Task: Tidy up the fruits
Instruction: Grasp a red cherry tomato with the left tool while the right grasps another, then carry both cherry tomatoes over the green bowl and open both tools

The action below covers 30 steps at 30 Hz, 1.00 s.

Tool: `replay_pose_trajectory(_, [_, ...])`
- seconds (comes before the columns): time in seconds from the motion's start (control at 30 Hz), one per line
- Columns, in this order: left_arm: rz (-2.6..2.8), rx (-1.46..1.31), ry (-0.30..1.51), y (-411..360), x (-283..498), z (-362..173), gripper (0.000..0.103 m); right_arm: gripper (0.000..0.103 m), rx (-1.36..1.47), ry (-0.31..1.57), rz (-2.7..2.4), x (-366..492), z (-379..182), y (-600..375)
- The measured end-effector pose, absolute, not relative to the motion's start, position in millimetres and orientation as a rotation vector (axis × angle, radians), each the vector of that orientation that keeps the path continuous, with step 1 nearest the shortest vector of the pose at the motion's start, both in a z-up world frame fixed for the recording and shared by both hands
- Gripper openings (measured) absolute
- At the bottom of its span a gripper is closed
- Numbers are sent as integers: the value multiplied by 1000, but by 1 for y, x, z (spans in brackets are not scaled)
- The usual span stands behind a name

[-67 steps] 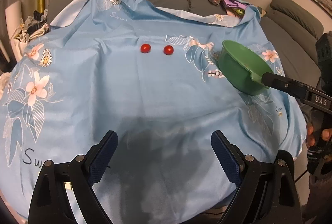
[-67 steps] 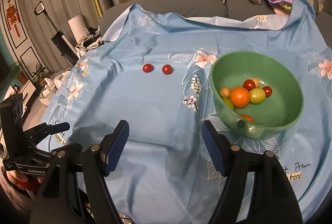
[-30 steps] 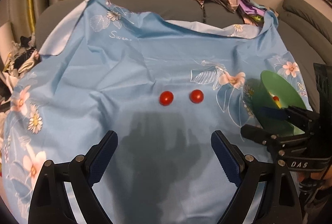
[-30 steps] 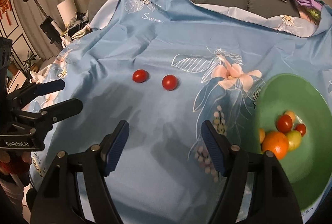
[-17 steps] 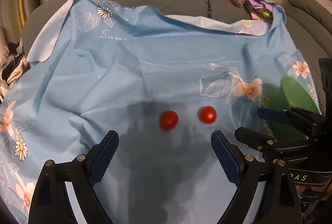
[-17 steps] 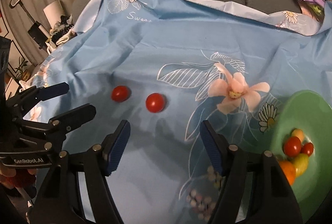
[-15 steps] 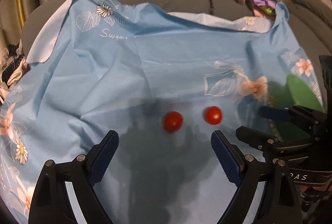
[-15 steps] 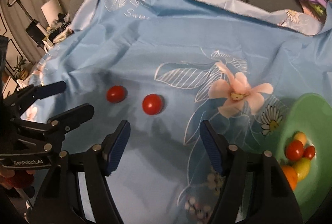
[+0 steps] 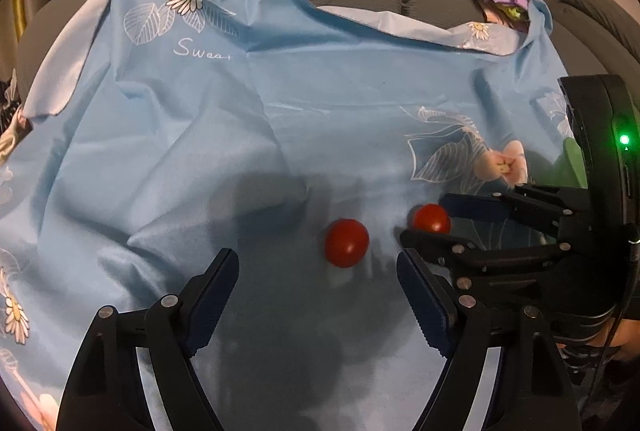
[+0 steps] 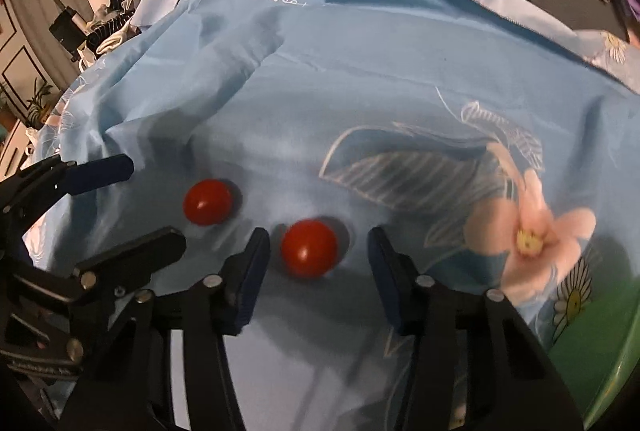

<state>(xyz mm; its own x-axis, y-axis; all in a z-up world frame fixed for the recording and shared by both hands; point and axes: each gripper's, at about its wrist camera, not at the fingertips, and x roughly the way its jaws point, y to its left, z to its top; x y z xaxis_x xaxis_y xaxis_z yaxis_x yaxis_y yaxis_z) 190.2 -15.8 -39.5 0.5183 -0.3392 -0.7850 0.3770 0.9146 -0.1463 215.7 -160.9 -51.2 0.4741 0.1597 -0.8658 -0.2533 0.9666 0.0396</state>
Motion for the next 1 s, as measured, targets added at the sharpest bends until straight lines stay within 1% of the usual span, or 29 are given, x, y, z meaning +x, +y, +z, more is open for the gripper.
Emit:
replay_pose_trajectory(0.03, [-428, 43, 932, -16, 191, -40, 82, 37, -117, 1038, 248, 216, -51, -159])
replay_pose_trajectory(0.07, [-428, 44, 934, -17, 191, -41, 81, 28, -133, 1032, 248, 216, -51, -159])
replay_pose_trajectory(0.17, [-428, 65, 938, -24, 193, -44, 74, 27, -111, 1028, 242, 214, -49, -166])
replay_pose_trajectory(0.3, [-420, 80, 934, -34, 197, -46, 74, 27, 1, 992, 230, 202, -37, -185])
replay_pose_trajectory(0.33, [-416, 82, 935, -36, 198, -48, 72, 27, 23, 977, 232, 198, -33, -189])
replay_pose_trajectory(0.37, [-408, 86, 938, -38, 199, -50, 68, 28, 39, 966, 235, 194, -30, -192])
replay_pose_trajectory(0.47, [-369, 107, 955, -44, 205, -58, 60, 28, 89, 939, 263, 180, -22, -197])
replay_pose_trajectory(0.53, [-353, 126, 943, -47, 206, -61, 60, 28, 98, 926, 286, 171, -18, -196])
replay_pose_trajectory(0.6, [-336, 144, 936, -50, 207, -62, 57, 28, 97, 914, 306, 164, -15, -190])
replay_pose_trajectory(0.7, [-318, 138, 936, -47, 209, -61, 43, 28, 98, 900, 327, 157, -12, -187])
replay_pose_trajectory(0.73, [-311, 141, 934, -45, 209, -60, 36, 28, 98, 899, 331, 155, -11, -187])
replay_pose_trajectory(0.77, [-314, 134, 935, -44, 210, -60, 24, 28, 101, 896, 336, 153, -10, -186])
replay_pose_trajectory(1.0, [-330, 84, 928, -35, 195, -49, 24, 28, 96, 887, 337, 133, -4, -193])
